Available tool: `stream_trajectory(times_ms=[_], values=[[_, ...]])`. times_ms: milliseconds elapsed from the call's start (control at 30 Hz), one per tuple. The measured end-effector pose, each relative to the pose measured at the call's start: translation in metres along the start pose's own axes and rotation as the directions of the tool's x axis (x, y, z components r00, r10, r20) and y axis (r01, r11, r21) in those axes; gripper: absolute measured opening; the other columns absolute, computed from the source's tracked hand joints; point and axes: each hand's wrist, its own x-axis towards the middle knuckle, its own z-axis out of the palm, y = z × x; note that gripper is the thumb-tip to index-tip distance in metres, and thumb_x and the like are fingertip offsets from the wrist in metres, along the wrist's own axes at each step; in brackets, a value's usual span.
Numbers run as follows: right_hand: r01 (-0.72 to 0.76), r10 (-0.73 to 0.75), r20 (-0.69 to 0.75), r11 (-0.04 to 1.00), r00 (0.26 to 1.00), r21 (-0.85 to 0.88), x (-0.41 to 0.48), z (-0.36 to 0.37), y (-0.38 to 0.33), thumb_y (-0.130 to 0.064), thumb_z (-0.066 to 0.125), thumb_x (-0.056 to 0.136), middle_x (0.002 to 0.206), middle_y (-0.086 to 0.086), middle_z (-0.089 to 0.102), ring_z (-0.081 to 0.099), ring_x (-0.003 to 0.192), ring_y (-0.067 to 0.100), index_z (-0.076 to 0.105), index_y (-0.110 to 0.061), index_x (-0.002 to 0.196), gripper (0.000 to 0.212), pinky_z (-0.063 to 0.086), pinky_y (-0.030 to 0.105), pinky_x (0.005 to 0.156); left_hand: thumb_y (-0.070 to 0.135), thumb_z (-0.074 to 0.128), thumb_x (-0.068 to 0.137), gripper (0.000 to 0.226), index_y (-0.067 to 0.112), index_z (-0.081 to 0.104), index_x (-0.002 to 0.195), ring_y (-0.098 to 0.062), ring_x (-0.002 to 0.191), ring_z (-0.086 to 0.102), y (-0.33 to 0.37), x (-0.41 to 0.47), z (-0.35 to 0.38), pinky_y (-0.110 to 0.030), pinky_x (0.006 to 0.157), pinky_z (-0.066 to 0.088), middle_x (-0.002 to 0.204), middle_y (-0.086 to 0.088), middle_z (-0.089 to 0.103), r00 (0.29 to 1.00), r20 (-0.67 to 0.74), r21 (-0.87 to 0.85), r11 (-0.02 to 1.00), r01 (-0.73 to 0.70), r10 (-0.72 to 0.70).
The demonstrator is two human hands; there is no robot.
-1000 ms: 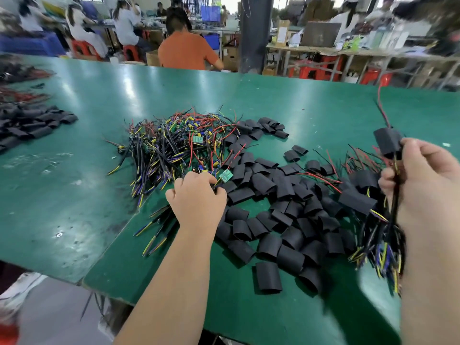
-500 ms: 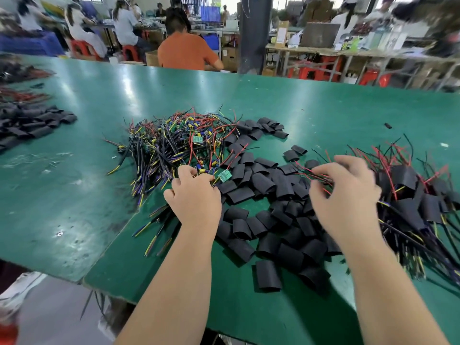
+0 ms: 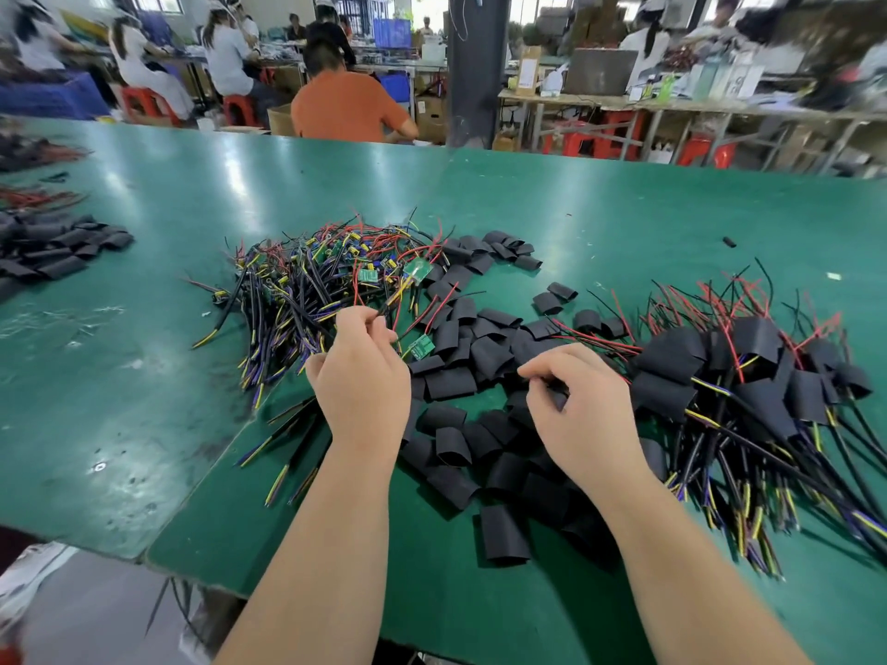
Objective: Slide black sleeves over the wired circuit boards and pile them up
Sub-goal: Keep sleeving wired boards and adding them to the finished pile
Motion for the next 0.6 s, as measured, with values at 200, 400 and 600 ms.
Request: stream_trajectory(times_ms=[200, 400, 600], values=[[-0.499, 0.323, 0.397, 0.362, 0.859, 0.787, 0.008, 0.002, -0.01, -0.012, 0.068, 0.084, 0.099, 0.007, 0.07, 0.062, 0.066, 0.011, 0.066, -0.017, 0.107, 0.024, 0.047, 0.02, 0.059, 0.01, 0.04, 0.098, 0.016, 0.005, 0.054, 0.104, -0.016, 0.051, 0.047, 0.006, -0.006, 0.0, -0.036, 0.065, 0.043, 0.073, 0.009, 0.063, 0.928, 0.135, -0.254, 0.918, -0.305, 0.346], [-0.46, 0.449, 0.342, 0.185, 0.825, 0.868, 0.016, -0.003, -0.004, -0.016, 0.059, 0.092, 0.075, 0.004, 0.065, 0.065, 0.061, 0.012, 0.063, -0.011, 0.095, 0.007, 0.047, 0.017, 0.054, 0.014, 0.047, 0.095, 0.017, 0.007, 0.062, 0.097, -0.002, 0.049, 0.046, 0.013, -0.012, 0.001, -0.042, 0.064, 0.048, 0.069, 0.006, 0.065, 0.825, 0.274, -0.325, 0.855, -0.404, 0.494], [-0.471, 0.419, 0.338, 0.271, 0.843, 0.839, 0.014, 0.001, -0.005, -0.004, 0.057, 0.093, 0.067, -0.002, 0.066, 0.068, 0.063, 0.016, 0.06, -0.009, 0.086, 0.009, 0.046, 0.019, 0.053, 0.028, 0.059, 0.09, 0.025, 0.014, 0.074, 0.104, -0.023, 0.081, 0.065, 0.023, -0.019, -0.001, -0.042, 0.077, 0.044, 0.085, 0.0, 0.072, 0.75, 0.357, -0.297, 0.829, -0.474, 0.556]])
